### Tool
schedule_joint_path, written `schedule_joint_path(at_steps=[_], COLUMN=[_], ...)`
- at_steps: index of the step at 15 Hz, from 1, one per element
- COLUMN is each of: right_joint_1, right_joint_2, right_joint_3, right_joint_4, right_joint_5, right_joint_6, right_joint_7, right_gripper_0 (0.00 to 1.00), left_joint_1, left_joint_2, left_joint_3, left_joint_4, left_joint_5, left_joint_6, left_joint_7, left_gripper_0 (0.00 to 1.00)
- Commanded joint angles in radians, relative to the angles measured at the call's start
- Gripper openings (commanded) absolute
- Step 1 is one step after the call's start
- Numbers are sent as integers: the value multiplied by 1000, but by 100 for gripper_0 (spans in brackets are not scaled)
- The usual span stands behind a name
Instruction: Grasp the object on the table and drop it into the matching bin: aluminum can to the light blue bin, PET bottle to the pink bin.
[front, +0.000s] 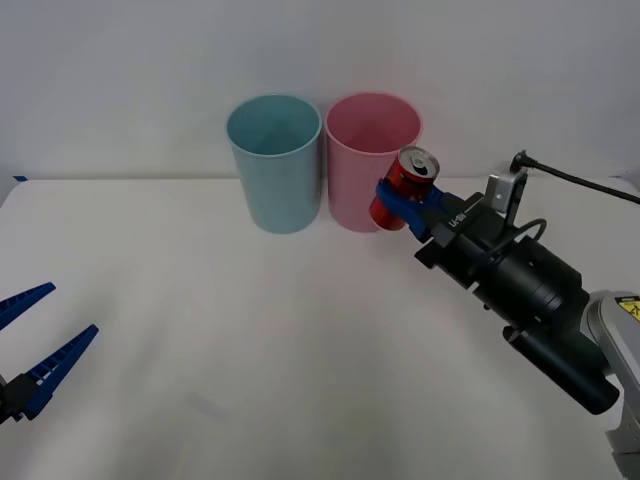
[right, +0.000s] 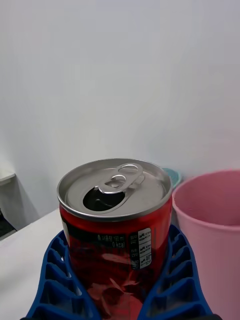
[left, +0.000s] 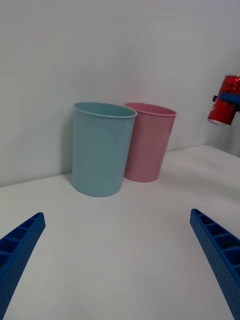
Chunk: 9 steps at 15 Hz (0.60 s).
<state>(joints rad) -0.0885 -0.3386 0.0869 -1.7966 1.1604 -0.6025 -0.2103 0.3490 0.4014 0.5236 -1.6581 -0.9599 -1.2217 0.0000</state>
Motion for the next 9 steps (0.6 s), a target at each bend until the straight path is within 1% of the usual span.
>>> schedule_joint_path(at_steps=[1,3,4,5,7,9], right_joint_1=[-68,-117,-138,-181,-266,-352], right_joint_2=[-31,-46,-50,-57,-57,-50], right_joint_3=[16,22,25,42,59,82], right_joint_4=[0,0,6,19,69,149], right_joint_5=[4,33,50,85,133,134], right_joint_6=[1,3,3,4,3,4], right_joint_7=[-12,-27,-50,-103,-155,-156], right_gripper_0=[0,0,0,0,0,0], left_joint_1=[0,0,0,0,0,0], left_joint_2=[0,0,0,0,0,0], left_joint_3=[0,0,0,0,0,0], left_joint_4=[0,0,0,0,0,0], left_joint_5=[0,0,0,0,0,0], left_joint_6=[0,0,0,0,0,0], left_joint_7=[0,0,0,0,0,0], left_gripper_0=[100,100,100,100,100,100])
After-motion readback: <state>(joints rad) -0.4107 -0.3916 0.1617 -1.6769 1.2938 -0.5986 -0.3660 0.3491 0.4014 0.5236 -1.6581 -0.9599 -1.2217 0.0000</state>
